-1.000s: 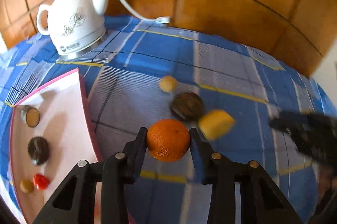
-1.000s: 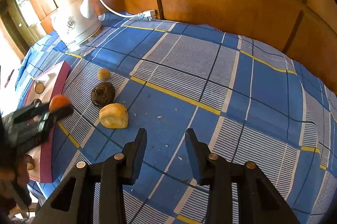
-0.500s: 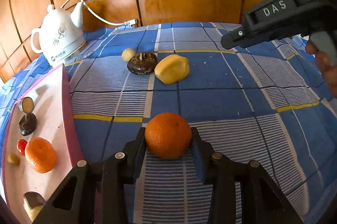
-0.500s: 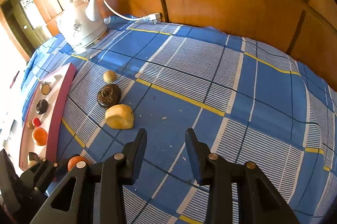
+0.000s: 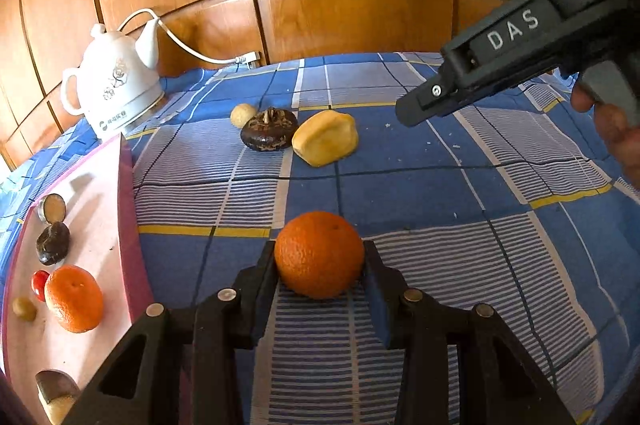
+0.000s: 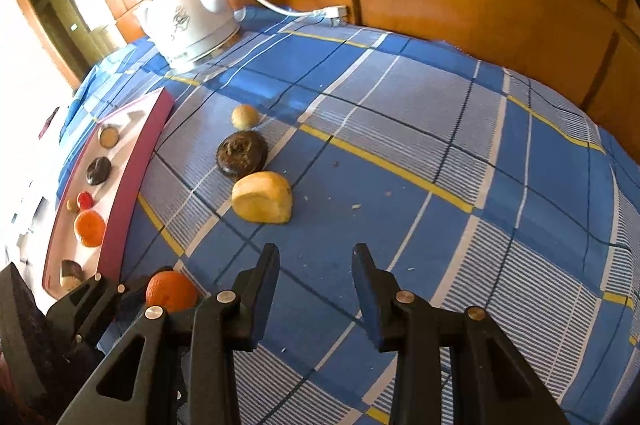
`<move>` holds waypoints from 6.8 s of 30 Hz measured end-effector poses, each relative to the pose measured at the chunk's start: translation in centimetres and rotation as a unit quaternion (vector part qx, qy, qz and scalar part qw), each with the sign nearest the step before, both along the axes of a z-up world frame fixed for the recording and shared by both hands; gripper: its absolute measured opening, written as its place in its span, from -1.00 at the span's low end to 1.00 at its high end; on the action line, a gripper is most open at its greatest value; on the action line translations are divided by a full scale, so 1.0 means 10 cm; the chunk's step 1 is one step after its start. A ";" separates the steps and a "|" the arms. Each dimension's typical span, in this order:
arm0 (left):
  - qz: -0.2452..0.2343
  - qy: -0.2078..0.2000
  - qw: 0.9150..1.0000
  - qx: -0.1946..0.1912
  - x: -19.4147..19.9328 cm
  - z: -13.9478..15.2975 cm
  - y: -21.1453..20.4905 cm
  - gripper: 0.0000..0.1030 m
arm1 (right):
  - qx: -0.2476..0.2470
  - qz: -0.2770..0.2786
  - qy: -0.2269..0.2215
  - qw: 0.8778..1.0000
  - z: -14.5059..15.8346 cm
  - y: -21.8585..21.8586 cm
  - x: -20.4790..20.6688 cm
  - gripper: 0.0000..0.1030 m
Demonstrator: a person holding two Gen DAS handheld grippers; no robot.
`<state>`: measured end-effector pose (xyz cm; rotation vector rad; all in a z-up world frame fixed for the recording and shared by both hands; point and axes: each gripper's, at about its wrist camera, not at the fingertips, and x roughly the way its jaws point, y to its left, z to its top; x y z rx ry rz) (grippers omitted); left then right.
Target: Organize fruits
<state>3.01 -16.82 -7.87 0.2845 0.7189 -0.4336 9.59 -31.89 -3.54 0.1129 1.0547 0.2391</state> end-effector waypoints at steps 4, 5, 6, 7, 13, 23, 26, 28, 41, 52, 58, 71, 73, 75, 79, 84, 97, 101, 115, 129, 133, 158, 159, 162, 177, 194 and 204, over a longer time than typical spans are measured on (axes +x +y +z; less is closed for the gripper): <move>-0.001 -0.003 1.000 -0.002 -0.03 0.00 0.01 -0.20 | -0.005 0.007 0.007 1.000 -0.05 0.05 0.00 -0.27; -0.001 -0.003 1.000 -0.003 -0.03 0.00 0.01 -0.20 | -0.006 0.007 0.008 1.000 -0.06 0.05 -0.01 -0.27; -0.001 -0.004 1.000 -0.003 -0.03 0.00 0.01 -0.20 | -0.006 0.007 0.010 1.000 -0.07 0.05 -0.01 -0.27; -0.001 -0.004 1.000 -0.003 -0.03 0.00 0.01 -0.20 | -0.007 0.007 0.010 1.000 -0.07 0.05 0.00 -0.27; -0.002 -0.005 1.000 -0.004 -0.04 0.00 0.02 -0.20 | -0.009 0.006 0.013 1.000 -0.09 0.04 -0.01 -0.27; -0.003 -0.012 1.000 -0.003 -0.07 0.00 0.01 -0.20 | 0.010 0.009 0.018 1.000 -0.10 0.02 0.01 -0.27; -0.003 -0.012 1.000 -0.003 -0.07 0.00 0.02 -0.20 | 0.027 0.006 0.021 0.999 -0.08 0.00 0.01 -0.27; -0.003 -0.012 1.000 -0.003 -0.07 0.00 0.01 -0.20 | 0.038 0.000 0.022 0.999 -0.06 -0.02 0.02 -0.27; -0.005 -0.015 1.000 -0.005 -0.08 0.01 0.01 -0.21 | 0.055 0.034 0.020 0.998 0.18 0.17 0.33 -0.27; -0.006 -0.018 1.000 -0.008 -0.08 0.00 0.01 -0.22 | 0.021 0.097 0.022 0.995 0.17 0.71 0.98 -0.27; -0.006 -0.019 1.000 -0.010 -0.08 -0.01 0.00 -0.22 | -0.019 0.106 0.034 0.994 -0.03 0.95 1.33 -0.27; -0.007 -0.020 1.000 -0.010 -0.08 -0.03 -0.02 -0.22 | -0.036 0.100 0.012 0.994 0.13 0.81 1.26 -0.49; -0.007 -0.020 1.000 -0.010 -0.08 -0.03 -0.02 -0.22 | -0.031 0.091 0.006 0.995 0.26 0.65 1.12 -0.48; -0.007 -0.019 1.000 -0.010 -0.08 -0.03 -0.02 -0.22 | -0.032 0.080 0.006 0.996 0.33 0.51 0.97 -0.48; -0.006 -0.018 1.000 -0.009 -0.07 -0.04 -0.03 -0.22 | -0.054 0.055 0.031 0.997 0.24 0.18 0.56 -0.48; -0.004 -0.016 1.000 -0.008 -0.06 -0.04 -0.05 -0.22 | -0.068 0.025 0.065 0.995 -0.03 -0.10 0.14 -0.48; 0.000 -0.019 1.000 0.003 -0.09 -0.05 -0.06 -0.22 | -0.057 0.019 0.050 0.997 -0.27 -0.19 -0.12 -0.48; 0.000 -0.021 1.000 0.006 -0.09 -0.05 -0.07 -0.22 | -0.044 0.018 0.050 0.998 -0.29 -0.22 -0.10 -0.47; -0.001 -0.021 1.000 0.009 -0.09 -0.05 -0.06 -0.22 | -0.017 0.006 0.064 0.998 -0.33 -0.27 -0.06 -0.47; -0.001 -0.011 1.000 0.009 -0.06 -0.05 -0.06 -0.21 | 0.065 -0.041 0.058 0.995 -0.22 -0.50 -0.01 0.14; 0.005 0.011 1.000 -0.004 -0.01 -0.03 -0.04 -0.21 | 0.109 -0.083 0.030 0.990 -0.05 -0.73 -0.03 0.18; 0.019 0.094 0.994 -0.054 0.10 0.18 0.07 -0.23 | -0.034 0.015 0.065 0.997 -0.33 -0.24 -0.05 -0.47; 0.019 0.091 0.994 -0.058 0.09 0.22 0.08 -0.23 | -0.038 0.016 0.069 0.997 -0.35 -0.23 -0.05 -0.47; 0.020 0.080 0.994 -0.069 0.05 0.37 0.14 -0.23 | -0.036 0.012 0.066 0.997 -0.35 -0.25 -0.06 -0.47; 0.141 0.081 0.979 -0.124 0.18 0.83 1.32 -0.23 | -0.081 0.023 0.050 0.995 -0.33 -0.13 -0.10 -0.48; 0.218 0.126 0.950 -0.186 0.61 0.83 2.13 -0.22 | -0.090 0.021 0.050 0.994 -0.34 -0.04 -0.11 -0.48; 0.184 0.135 0.968 -0.110 1.12 0.61 1.76 -0.22 | -0.090 0.024 0.050 0.994 -0.34 -0.05 -0.11 -0.48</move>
